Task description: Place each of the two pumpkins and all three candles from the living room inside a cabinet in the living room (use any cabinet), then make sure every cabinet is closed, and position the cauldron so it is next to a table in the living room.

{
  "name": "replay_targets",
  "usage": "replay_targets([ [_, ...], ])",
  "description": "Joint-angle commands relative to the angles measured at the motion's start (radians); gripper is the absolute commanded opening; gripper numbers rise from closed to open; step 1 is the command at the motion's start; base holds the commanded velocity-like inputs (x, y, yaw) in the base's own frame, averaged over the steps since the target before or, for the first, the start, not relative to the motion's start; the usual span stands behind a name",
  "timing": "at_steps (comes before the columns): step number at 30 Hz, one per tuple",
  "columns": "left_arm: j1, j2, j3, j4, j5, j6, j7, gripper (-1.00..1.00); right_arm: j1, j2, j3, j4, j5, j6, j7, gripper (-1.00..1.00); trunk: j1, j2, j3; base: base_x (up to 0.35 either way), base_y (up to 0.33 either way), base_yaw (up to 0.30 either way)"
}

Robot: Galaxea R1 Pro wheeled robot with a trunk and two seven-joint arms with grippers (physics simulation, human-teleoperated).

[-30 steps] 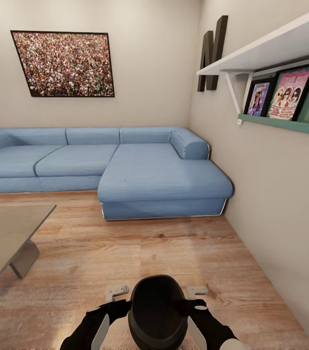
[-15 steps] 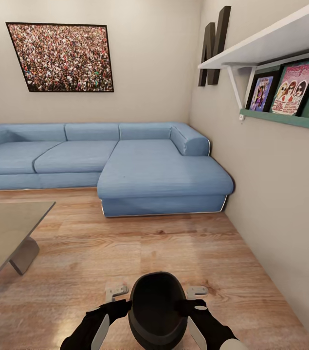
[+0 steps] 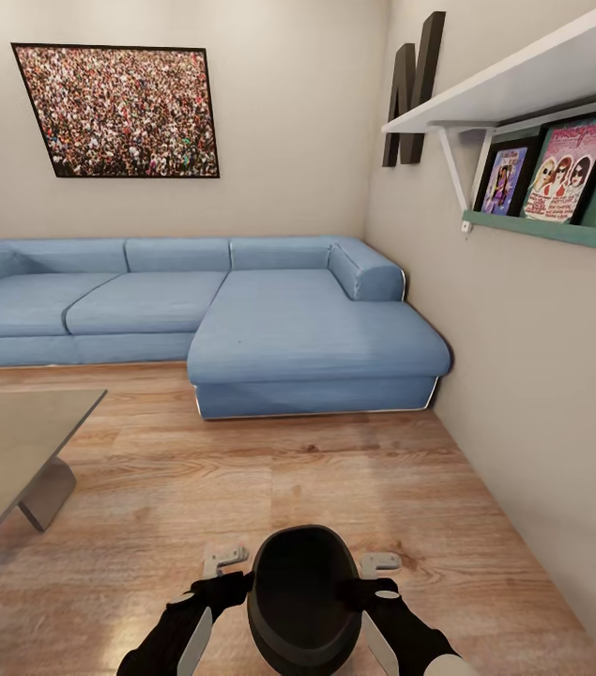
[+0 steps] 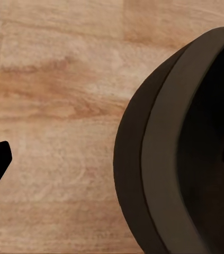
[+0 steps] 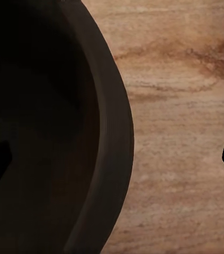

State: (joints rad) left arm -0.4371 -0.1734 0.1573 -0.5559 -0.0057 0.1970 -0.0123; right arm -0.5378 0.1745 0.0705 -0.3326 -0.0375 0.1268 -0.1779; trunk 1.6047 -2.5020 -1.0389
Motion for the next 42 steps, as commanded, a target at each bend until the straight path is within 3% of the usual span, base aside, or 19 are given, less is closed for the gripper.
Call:
replay_targets([
  [1,0.000,-0.001,-0.003,-0.005,0.000,0.003,-0.001,1.00,0.000,0.000,0.006,-0.002,-0.004,0.007,-0.008,1.00,0.000,0.000,-0.001,0.000,0.000,0.000],
  [14,0.000,-0.001,-0.019,-0.072,0.000,-0.002,-0.003,1.00,0.000,0.000,0.006,-0.003,-0.002,0.007,-0.008,1.00,0.000,0.000,-0.001,0.000,0.000,0.000],
  [42,0.000,-0.001,-0.083,-0.061,0.001,-0.007,-0.018,1.00,0.000,0.000,0.005,-0.005,-0.001,0.001,-0.009,1.00,0.000,0.000,-0.001,0.000,0.000,0.000],
])
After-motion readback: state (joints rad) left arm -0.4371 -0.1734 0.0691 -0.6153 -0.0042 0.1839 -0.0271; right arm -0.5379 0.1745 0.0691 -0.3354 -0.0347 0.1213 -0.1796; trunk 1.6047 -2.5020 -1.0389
